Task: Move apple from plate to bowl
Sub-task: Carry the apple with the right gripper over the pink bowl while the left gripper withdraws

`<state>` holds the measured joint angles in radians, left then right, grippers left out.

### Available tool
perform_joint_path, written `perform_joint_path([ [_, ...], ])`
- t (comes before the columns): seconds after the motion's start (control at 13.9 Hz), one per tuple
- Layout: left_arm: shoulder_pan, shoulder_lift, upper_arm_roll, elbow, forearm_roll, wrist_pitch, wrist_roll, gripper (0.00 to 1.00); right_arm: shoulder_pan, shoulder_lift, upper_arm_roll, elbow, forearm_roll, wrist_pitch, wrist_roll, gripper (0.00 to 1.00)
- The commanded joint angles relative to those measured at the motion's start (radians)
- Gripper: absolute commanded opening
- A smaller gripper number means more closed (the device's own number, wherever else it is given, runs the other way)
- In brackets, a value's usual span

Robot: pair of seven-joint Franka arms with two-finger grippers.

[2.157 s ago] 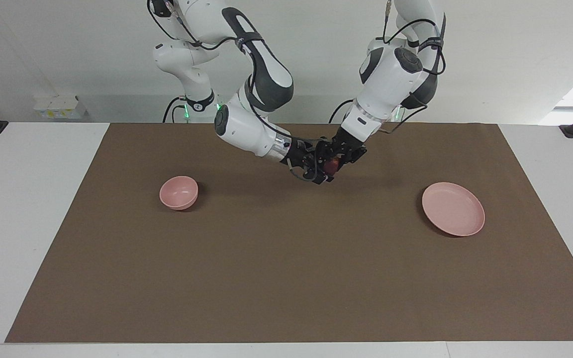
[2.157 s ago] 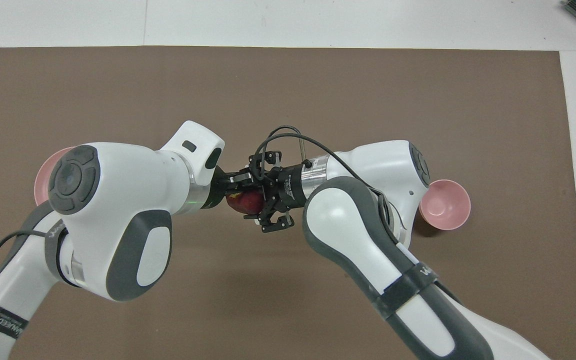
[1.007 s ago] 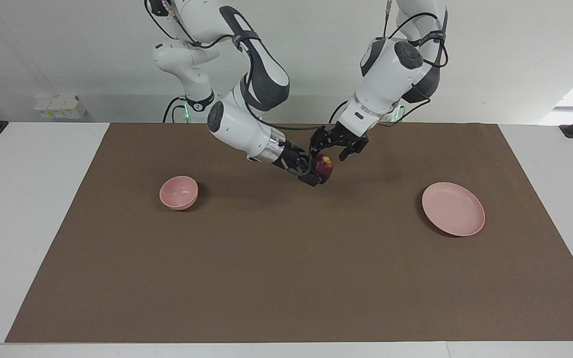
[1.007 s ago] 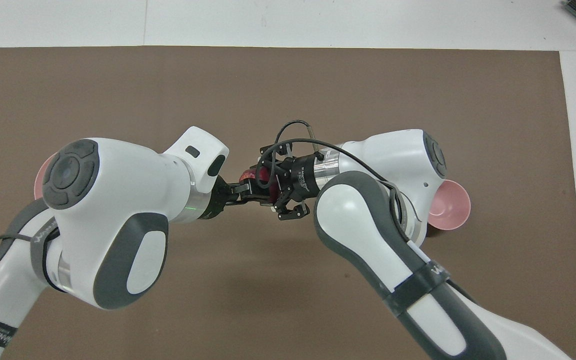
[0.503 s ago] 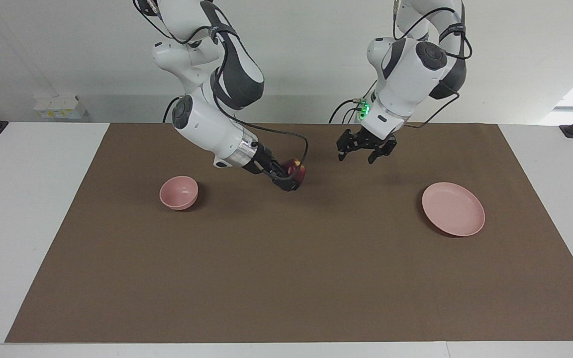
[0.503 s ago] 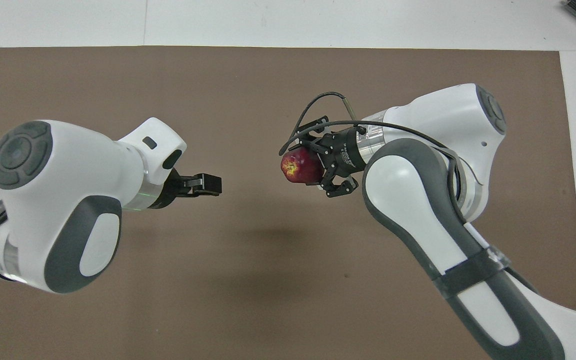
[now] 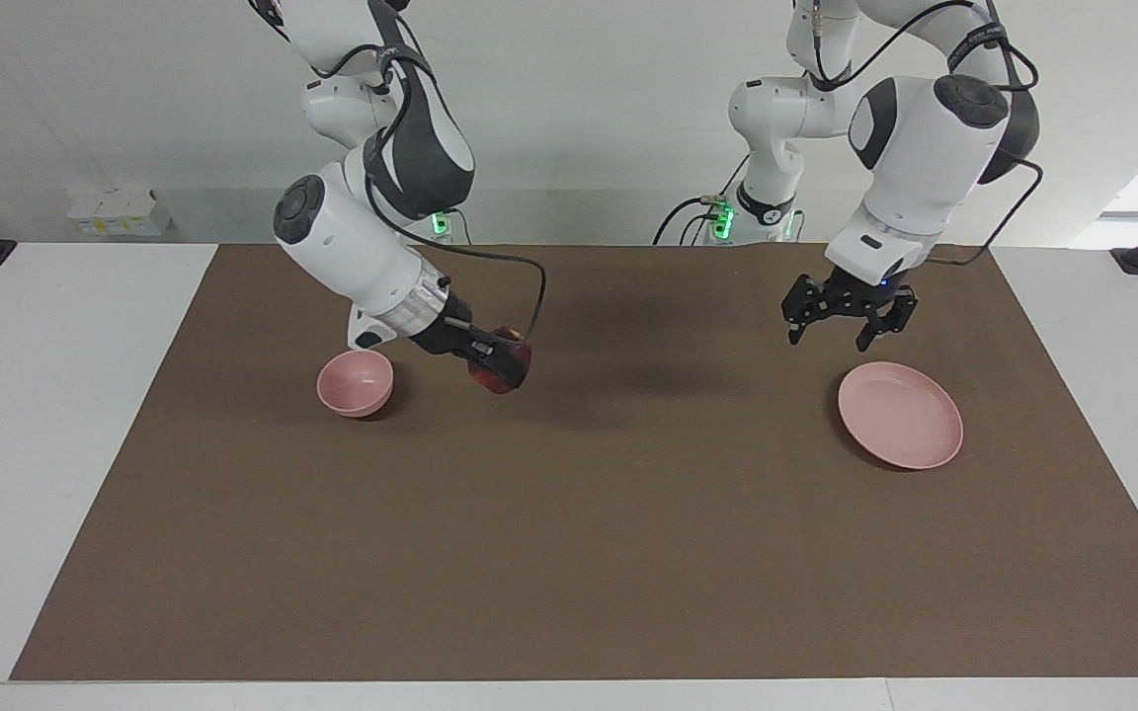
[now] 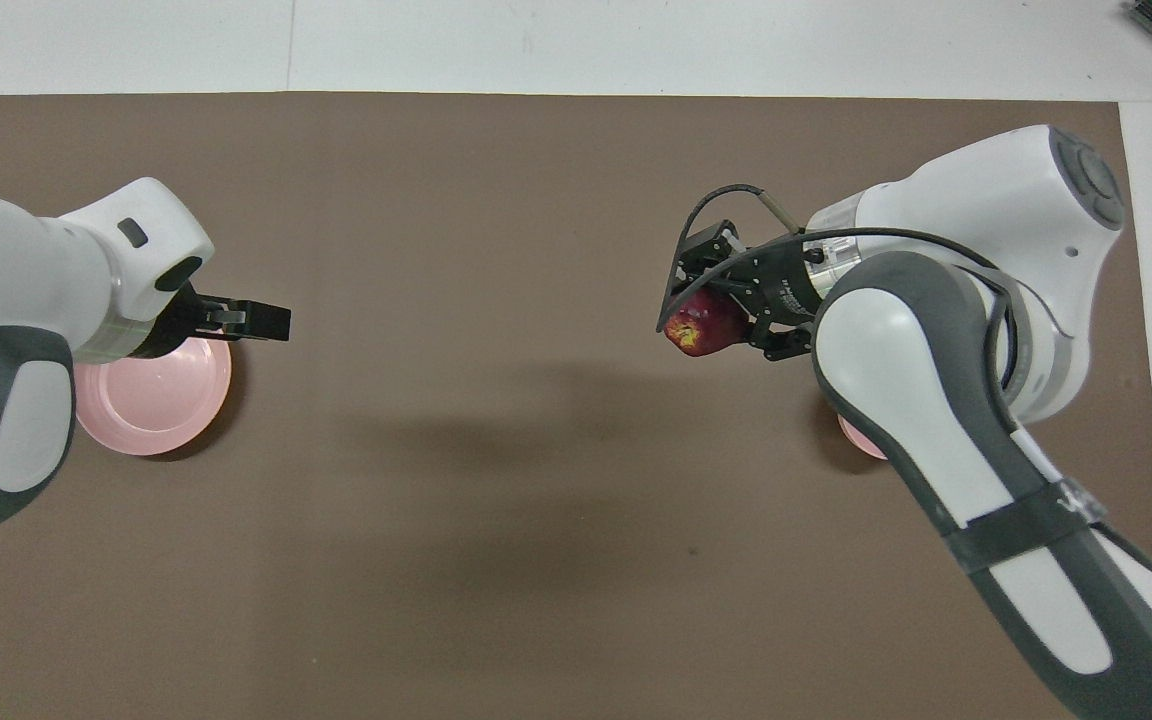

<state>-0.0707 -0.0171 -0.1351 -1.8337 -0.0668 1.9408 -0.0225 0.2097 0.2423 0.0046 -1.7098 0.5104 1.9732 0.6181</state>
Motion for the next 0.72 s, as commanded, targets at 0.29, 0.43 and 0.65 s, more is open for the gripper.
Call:
perform_joint_path([
  [0.29, 0.087, 0.011, -0.003, 0.321, 0.027, -0.36, 0.146, 1.0, -0.134, -0.098, 0.008, -0.174, -0.311, -0.025, -0.354, 0.0],
  [0.43, 0.113, 0.011, 0.002, 0.343, 0.022, -0.434, 0.153, 1.0, -0.179, -0.132, 0.008, -0.264, -0.337, -0.01, -0.417, 0.0],
  [0.65, 0.06, 0.011, 0.101, 0.378, 0.022, -0.471, 0.18, 1.0, -0.2, -0.166, 0.008, -0.42, -0.362, 0.149, -0.474, 0.0],
])
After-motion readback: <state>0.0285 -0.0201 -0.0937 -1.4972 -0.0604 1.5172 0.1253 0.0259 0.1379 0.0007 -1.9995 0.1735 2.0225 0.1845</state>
